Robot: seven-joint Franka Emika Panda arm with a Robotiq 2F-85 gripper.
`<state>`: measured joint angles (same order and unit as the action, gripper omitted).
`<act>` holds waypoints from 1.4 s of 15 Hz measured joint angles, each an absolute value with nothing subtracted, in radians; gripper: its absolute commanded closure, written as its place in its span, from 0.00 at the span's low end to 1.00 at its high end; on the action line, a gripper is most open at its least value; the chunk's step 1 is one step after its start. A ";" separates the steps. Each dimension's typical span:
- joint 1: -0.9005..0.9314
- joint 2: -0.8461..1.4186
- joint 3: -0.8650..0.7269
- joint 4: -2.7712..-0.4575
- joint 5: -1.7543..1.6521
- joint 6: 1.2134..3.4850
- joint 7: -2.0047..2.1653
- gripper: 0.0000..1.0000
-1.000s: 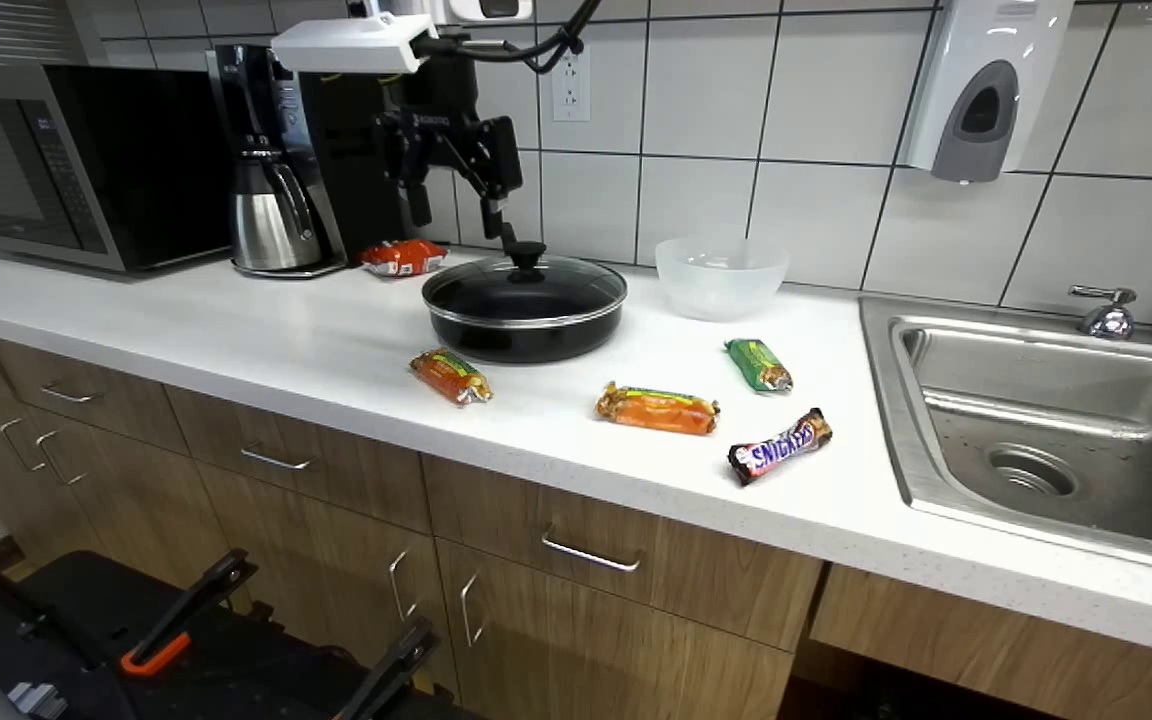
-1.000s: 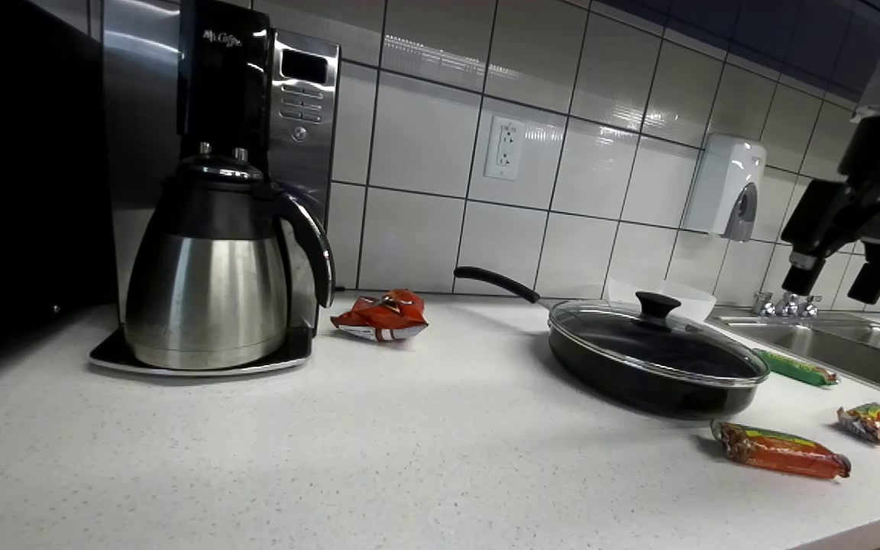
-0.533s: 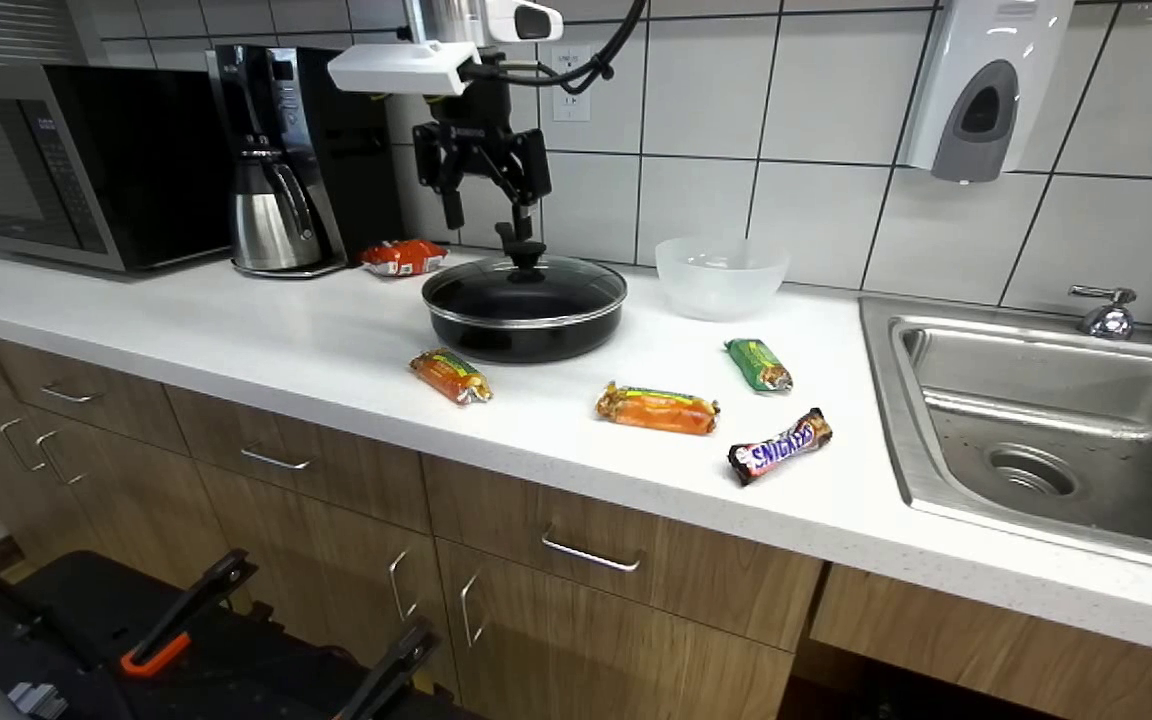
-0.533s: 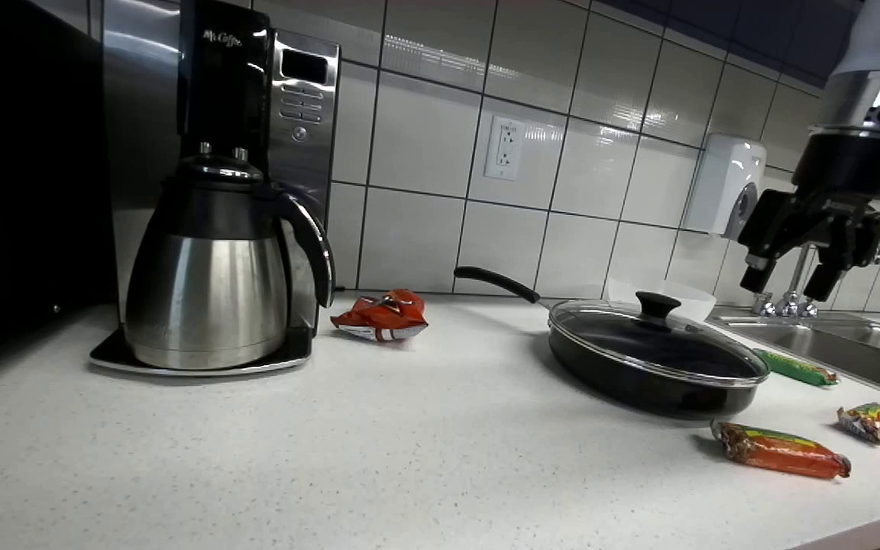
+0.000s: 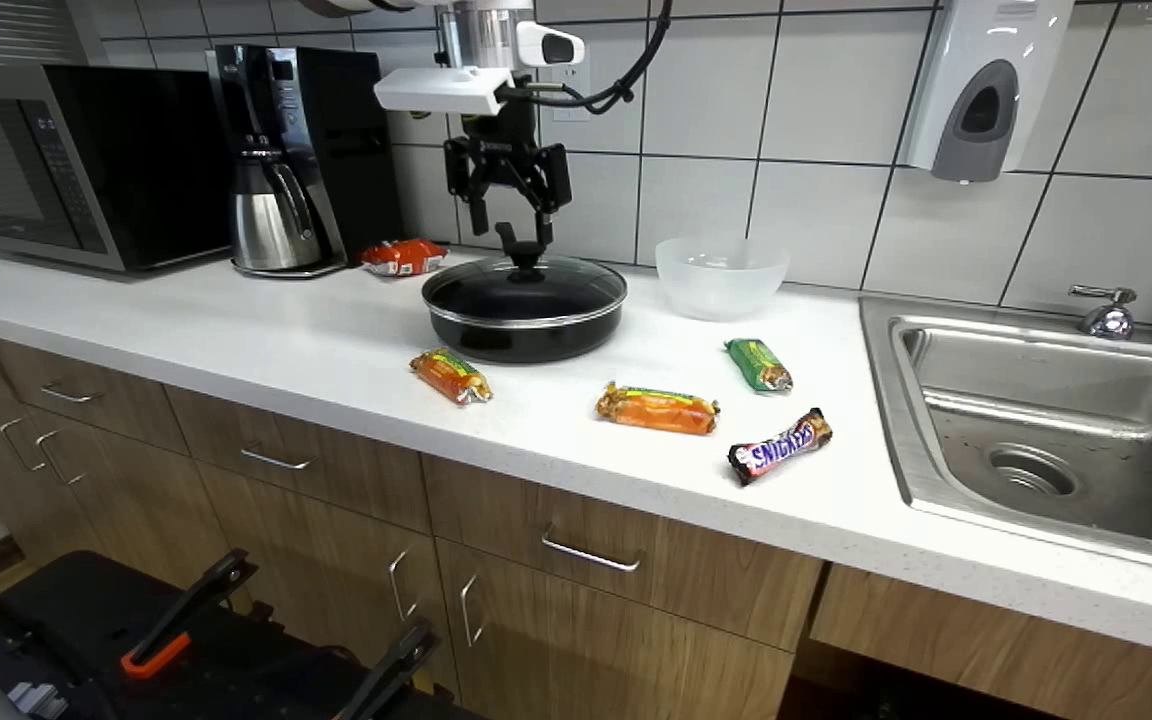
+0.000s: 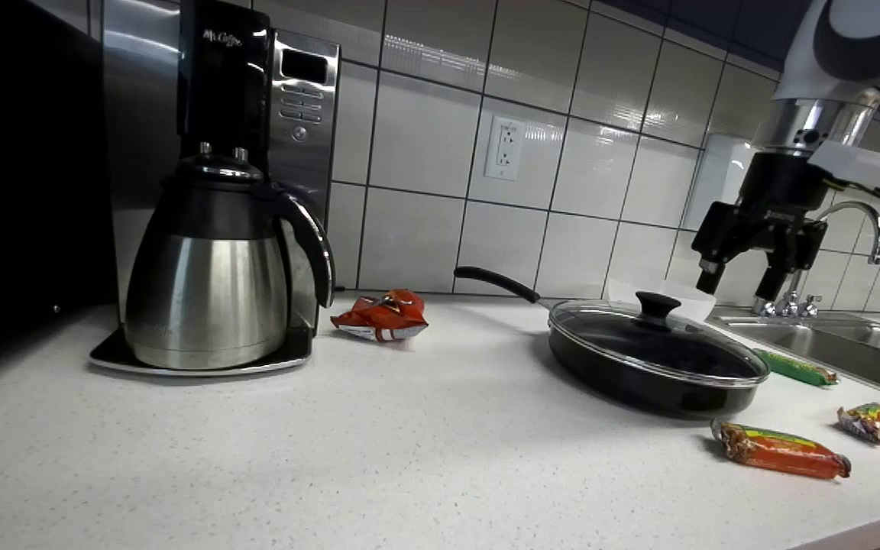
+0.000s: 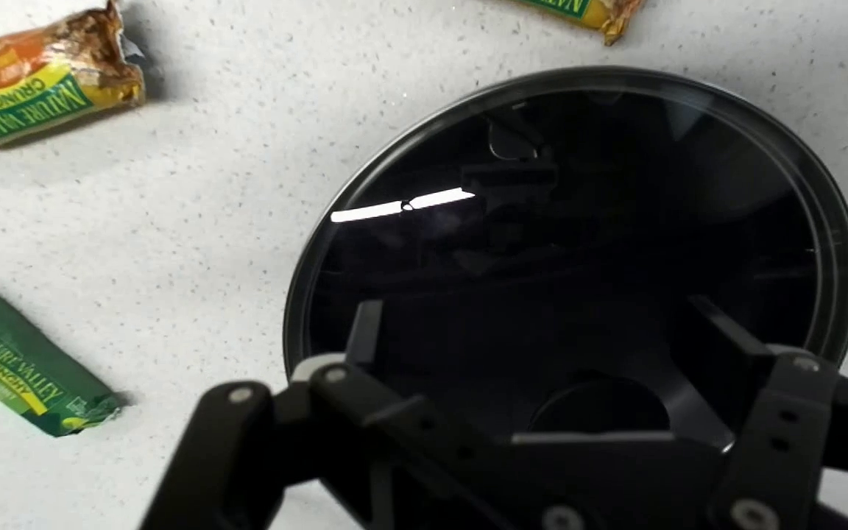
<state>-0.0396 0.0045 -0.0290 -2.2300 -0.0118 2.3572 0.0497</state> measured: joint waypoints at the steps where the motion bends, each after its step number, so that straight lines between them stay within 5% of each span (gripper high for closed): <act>1: -0.038 0.024 -0.029 -2.211 -0.012 2.357 0.050 0.00; 19: 0.012 0.265 -0.025 -1.975 -0.034 2.341 0.059 0.00; 20: 0.012 0.275 -0.025 -1.968 -0.035 2.339 0.059 0.25; 21: 0.012 0.282 -0.025 -1.960 -0.035 2.337 0.059 0.26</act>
<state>0.0125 0.2823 -0.0249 -1.9604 -0.0352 2.3368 0.0594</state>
